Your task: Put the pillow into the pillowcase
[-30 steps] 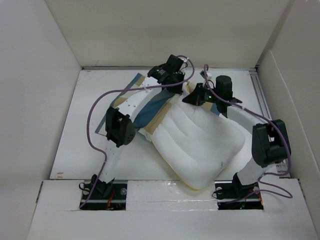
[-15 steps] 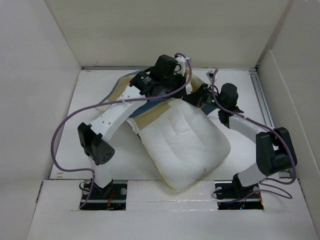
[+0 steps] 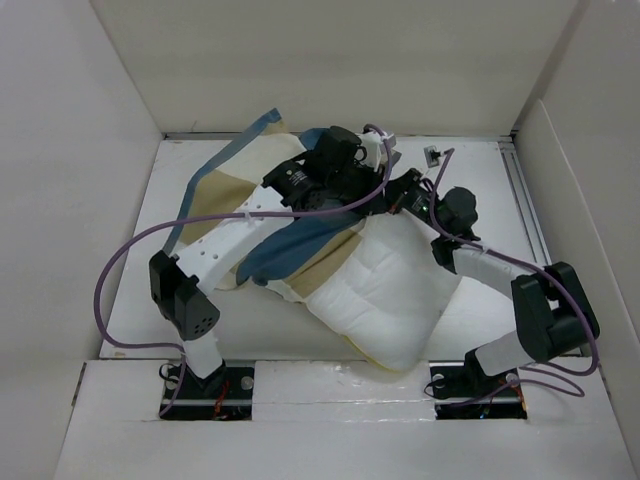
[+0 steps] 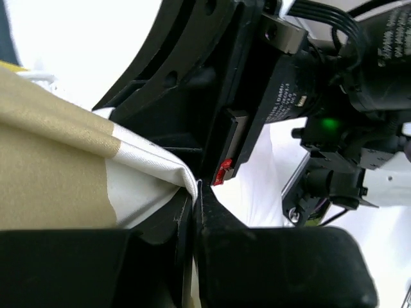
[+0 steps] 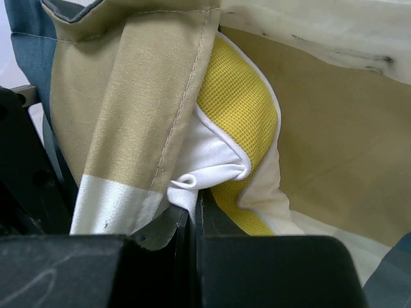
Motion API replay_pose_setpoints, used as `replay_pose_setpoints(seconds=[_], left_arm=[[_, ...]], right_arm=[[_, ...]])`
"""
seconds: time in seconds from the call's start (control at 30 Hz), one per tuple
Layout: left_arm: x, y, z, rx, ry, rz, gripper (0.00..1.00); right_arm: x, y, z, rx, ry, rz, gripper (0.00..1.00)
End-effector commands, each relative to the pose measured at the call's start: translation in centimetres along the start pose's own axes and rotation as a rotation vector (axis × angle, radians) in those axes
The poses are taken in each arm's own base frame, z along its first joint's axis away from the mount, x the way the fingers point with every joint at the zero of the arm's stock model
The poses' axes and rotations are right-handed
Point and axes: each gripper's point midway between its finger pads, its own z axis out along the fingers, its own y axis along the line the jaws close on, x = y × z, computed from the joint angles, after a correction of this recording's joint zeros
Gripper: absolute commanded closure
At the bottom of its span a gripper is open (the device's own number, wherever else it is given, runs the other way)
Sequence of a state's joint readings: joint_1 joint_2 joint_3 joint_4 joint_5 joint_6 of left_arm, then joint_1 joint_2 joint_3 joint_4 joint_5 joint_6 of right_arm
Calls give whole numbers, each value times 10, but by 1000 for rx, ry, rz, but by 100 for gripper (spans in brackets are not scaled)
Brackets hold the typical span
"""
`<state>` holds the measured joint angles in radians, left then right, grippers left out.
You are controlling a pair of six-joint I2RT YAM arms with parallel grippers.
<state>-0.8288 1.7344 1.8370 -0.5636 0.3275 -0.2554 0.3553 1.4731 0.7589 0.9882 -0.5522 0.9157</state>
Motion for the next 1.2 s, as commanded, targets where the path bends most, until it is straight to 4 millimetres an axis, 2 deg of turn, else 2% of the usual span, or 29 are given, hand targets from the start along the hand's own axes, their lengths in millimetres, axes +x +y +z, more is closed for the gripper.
replay_pose_setpoints(seconds=[0.0,0.1,0.13,0.17,0.27,0.3,0.33,0.37,0.4,0.43,0.47,0.53,0.57,0.6,0.63,0.67,0.7,0.73,0.77,0.8,0.87,0.9,0.97,1.0,1.03,1.07,1.1,1.13,1.17], left_arm=[[38,-56,20,323,134,31,100],[66,-70,23,460,197,71,100],[76,-75,23,486,220,89,100],[83,-71,28,485,225,95,100],[88,-66,34,470,226,83,100],[91,-60,39,441,226,70,100],[85,-37,42,377,210,33,100],[81,-22,45,319,193,-3,100],[82,-8,49,300,184,-31,100],[80,2,51,286,170,-55,100],[78,11,50,298,160,-87,100],[82,14,61,306,180,-109,100],[93,27,77,265,220,-135,95],[94,43,86,173,225,-155,82],[100,61,88,83,254,-180,67],[93,71,92,16,233,-202,62],[88,94,92,-93,196,-211,55],[79,102,88,-139,164,-224,46],[75,111,84,-179,136,-241,14],[56,116,72,-218,66,-251,0],[41,113,58,-238,15,-237,0],[21,105,45,-232,-39,-222,0],[12,105,30,-275,-58,-229,0],[2,97,22,-284,-81,-216,0],[-3,91,12,-301,-99,-216,0],[-4,86,7,-348,-116,-209,0],[5,84,-1,-384,-92,-216,0],[7,78,-11,-409,-99,-220,0],[17,78,-16,-478,-99,-212,0]], right_arm=[[-59,101,0,-322,-234,-98,100],[-73,108,-12,-369,-252,-74,100],[-70,105,-11,-367,-237,-71,100],[-72,108,-10,-373,-241,-76,100],[-63,81,-3,-269,-209,-78,98],[-55,70,-1,-219,-197,-82,88],[-45,49,3,-113,-160,-103,61],[-42,28,2,-20,-163,-100,55],[-28,7,-3,51,-135,-95,55],[-24,0,-9,79,-141,-99,55],[-25,-11,-16,109,-165,-99,55],[-27,-22,-27,129,-177,-92,55],[-19,-33,-27,162,-152,-70,50],[-18,-41,-28,189,-131,-71,43],[-22,-49,-27,228,-114,-78,31],[-1,-74,-35,338,-13,-67,8],[-2,-75,-40,386,0,-77,0],[-7,-89,-48,484,-19,-86,0],[-6,-96,-57,546,-14,-93,0],[-13,-107,-74,655,-43,-98,0],[-22,-113,-88,719,-78,-102,0],[-27,-112,-92,726,-86,-115,0],[-38,-118,-102,748,-110,-113,0],[-48,-117,-99,745,-124,-130,0],[-40,-130,-99,782,-79,-121,0],[-44,-144,-104,851,-84,-113,0],[-60,-147,-97,886,-98,-117,0],[-37,-177,-111,1015,-2,-76,0],[-36,-187,-115,1073,6,-60,0]])
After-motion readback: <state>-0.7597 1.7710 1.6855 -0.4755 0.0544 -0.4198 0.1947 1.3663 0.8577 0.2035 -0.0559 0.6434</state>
